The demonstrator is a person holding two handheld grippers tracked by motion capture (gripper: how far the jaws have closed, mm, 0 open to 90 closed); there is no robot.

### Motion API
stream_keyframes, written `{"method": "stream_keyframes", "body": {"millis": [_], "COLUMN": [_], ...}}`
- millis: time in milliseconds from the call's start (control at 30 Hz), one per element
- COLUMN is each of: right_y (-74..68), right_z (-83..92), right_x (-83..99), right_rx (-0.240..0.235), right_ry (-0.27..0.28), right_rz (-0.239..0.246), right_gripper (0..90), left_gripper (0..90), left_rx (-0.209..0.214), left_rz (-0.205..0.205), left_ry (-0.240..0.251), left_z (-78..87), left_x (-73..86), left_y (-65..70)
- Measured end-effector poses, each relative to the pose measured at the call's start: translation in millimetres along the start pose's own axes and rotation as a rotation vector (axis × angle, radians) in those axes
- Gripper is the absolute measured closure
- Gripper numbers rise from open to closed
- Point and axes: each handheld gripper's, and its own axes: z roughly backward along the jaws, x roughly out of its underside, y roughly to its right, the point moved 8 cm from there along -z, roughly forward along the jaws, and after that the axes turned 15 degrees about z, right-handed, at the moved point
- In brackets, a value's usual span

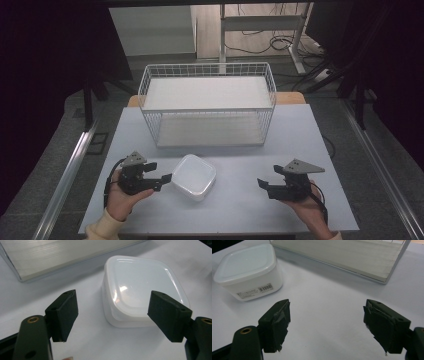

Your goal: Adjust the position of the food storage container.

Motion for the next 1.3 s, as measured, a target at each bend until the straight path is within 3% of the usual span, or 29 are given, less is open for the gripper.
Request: {"method": "stream_keyframes", "body": {"millis": [1100,1300], "right_y": [0.9,1.6], "right_z": [-3.0,-4.2], "right_x": [7.6,9.1], "right_rx": [-0.005,-0.002], "right_ry": [-0.042,-0.049], "right_rz": [0.016,0.012], "right_gripper": [25.7,25.7], "left_gripper": [23.9,28.5], "left_rx": [-0.012,-0.019], "left_rz": [0.006,0.005], "left_ry": [0.006,-0.007], "left_z": [5.8,7.1], "left_x": [1.5,2.8], "left_y": [-2.2,-3.3]}}
